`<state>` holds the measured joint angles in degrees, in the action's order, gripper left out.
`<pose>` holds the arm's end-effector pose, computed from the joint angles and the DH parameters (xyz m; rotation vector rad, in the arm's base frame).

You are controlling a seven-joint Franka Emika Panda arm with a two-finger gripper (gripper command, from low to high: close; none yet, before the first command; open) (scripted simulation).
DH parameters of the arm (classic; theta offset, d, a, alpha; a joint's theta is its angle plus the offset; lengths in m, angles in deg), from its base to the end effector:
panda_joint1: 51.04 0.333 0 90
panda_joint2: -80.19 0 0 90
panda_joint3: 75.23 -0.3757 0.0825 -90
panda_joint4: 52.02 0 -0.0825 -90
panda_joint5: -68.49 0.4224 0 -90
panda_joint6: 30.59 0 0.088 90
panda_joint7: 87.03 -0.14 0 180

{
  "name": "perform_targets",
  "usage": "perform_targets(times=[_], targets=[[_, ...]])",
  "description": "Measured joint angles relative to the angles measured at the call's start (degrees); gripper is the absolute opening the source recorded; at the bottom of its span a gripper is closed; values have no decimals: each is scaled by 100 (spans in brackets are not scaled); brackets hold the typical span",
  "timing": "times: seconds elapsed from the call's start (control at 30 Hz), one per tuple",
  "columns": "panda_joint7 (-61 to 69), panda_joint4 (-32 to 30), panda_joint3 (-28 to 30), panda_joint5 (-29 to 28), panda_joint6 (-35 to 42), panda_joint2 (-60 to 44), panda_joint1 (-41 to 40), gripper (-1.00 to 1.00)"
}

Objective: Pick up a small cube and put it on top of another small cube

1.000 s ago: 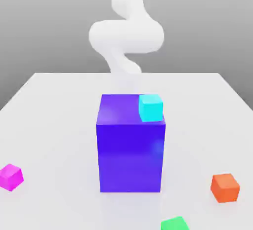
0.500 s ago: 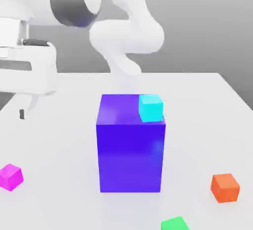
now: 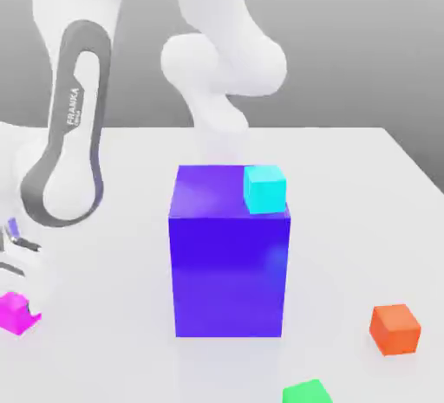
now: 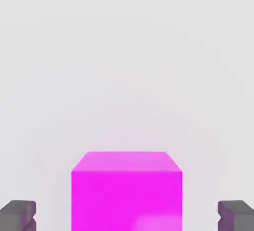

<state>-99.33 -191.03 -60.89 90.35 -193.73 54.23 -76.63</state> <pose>0.3747 -0.3499 0.1139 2.5439 -1.8427 0.0007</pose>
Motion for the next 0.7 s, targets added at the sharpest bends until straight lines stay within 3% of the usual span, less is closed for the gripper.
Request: perform_targets(times=[0.2,0.37,0.7], targets=[[-24,-6,-9,-35,11,16,-15,-100],[-579,-221,536,-756,665,906,427,-100],[-1945,341,-463,-1566,1358,1121,2488,-100]])
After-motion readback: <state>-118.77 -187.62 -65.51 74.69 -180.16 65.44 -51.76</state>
